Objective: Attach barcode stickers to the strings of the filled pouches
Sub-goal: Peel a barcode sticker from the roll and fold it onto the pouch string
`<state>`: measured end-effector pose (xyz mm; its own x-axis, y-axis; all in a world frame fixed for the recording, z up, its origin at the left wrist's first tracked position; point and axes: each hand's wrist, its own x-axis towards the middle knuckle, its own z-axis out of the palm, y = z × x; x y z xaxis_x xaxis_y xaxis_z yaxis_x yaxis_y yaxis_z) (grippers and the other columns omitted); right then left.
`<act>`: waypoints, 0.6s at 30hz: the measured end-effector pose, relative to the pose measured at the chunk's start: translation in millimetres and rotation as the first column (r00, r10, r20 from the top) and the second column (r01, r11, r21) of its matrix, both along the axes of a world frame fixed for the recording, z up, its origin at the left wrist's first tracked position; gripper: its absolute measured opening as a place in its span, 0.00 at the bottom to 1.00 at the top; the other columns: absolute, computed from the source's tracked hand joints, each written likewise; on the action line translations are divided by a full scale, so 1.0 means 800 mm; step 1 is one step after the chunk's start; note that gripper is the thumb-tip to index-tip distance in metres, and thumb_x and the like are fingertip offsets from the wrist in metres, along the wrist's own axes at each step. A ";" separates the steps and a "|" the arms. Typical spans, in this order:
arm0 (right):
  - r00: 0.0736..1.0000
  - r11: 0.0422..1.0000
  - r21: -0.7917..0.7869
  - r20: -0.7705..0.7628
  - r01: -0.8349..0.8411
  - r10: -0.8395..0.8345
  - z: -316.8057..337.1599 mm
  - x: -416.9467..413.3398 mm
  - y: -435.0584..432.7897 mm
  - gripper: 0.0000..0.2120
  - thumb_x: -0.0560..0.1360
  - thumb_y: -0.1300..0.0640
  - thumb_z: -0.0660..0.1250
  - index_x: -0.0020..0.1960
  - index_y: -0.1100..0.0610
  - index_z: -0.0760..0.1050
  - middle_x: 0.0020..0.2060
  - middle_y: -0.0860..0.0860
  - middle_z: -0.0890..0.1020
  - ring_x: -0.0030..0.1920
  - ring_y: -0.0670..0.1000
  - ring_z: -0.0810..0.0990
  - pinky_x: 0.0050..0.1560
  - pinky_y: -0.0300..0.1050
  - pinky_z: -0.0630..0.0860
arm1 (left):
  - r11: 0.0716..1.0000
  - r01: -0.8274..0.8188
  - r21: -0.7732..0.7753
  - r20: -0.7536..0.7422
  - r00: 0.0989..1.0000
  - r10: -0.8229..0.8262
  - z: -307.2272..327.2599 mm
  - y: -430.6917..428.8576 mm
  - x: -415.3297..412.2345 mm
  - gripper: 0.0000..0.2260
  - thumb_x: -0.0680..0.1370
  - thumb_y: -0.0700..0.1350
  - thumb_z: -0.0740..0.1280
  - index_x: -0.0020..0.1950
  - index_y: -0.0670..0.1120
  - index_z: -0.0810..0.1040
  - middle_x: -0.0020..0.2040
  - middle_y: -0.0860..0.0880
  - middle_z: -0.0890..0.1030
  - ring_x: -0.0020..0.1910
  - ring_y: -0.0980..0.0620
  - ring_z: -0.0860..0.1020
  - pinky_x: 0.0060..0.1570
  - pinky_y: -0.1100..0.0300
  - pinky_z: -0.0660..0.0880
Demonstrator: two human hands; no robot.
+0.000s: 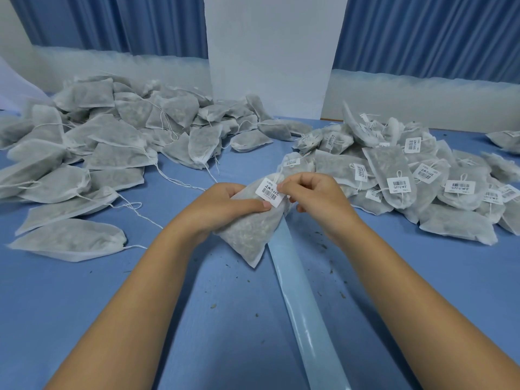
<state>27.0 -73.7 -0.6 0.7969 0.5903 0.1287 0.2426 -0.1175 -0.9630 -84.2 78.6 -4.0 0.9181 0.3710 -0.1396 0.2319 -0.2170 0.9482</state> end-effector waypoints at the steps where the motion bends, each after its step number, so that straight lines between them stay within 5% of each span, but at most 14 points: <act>1: 1.000 1.000 0.009 0.019 -0.002 0.002 -0.001 0.001 0.000 0.06 0.73 0.59 0.72 0.37 0.53 0.81 0.32 0.45 0.79 0.32 0.41 0.73 0.33 0.30 0.70 | 1.000 0.006 -0.001 0.007 1.000 -0.006 0.000 0.000 0.000 0.08 0.71 0.51 0.77 0.48 0.50 0.86 0.44 0.49 0.87 0.40 0.54 0.84 0.42 0.59 0.76; 8: 0.986 0.999 0.030 0.168 -0.020 0.015 -0.010 0.002 0.005 0.08 0.69 0.60 0.77 0.39 0.51 0.79 0.34 0.48 0.78 0.33 0.44 0.71 0.36 0.32 0.71 | 1.000 -0.012 -0.003 0.041 0.999 0.012 -0.002 -0.007 0.004 0.19 0.73 0.59 0.73 0.50 0.43 0.83 0.43 0.48 0.83 0.42 0.52 0.80 0.45 0.56 0.71; 11: 0.982 0.999 0.045 0.187 0.000 -0.008 -0.012 0.002 0.007 0.13 0.67 0.59 0.79 0.46 0.49 0.78 0.38 0.48 0.76 0.32 0.44 0.70 0.38 0.32 0.72 | 0.995 -0.099 -0.017 0.070 0.992 0.100 -0.004 -0.010 0.010 0.15 0.78 0.58 0.68 0.45 0.48 0.85 0.41 0.51 0.85 0.39 0.55 0.80 0.44 0.59 0.73; 14: 0.997 0.998 0.041 0.056 0.045 -0.047 -0.009 0.002 0.006 0.16 0.68 0.53 0.78 0.52 0.48 0.77 0.40 0.46 0.80 0.34 0.42 0.76 0.37 0.33 0.74 | 0.990 -0.138 -0.031 0.120 0.983 0.140 -0.005 -0.012 0.012 0.13 0.80 0.55 0.66 0.40 0.52 0.85 0.40 0.54 0.86 0.38 0.58 0.81 0.42 0.62 0.74; 18: 0.958 0.994 0.051 -0.264 -0.098 0.108 -0.004 0.004 0.003 0.08 0.72 0.50 0.74 0.46 0.54 0.83 0.39 0.48 0.84 0.35 0.44 0.78 0.32 0.35 0.72 | 0.983 -0.114 -0.143 0.211 0.967 0.142 -0.003 -0.015 0.011 0.12 0.80 0.51 0.67 0.42 0.50 0.86 0.43 0.51 0.86 0.39 0.57 0.82 0.43 0.63 0.76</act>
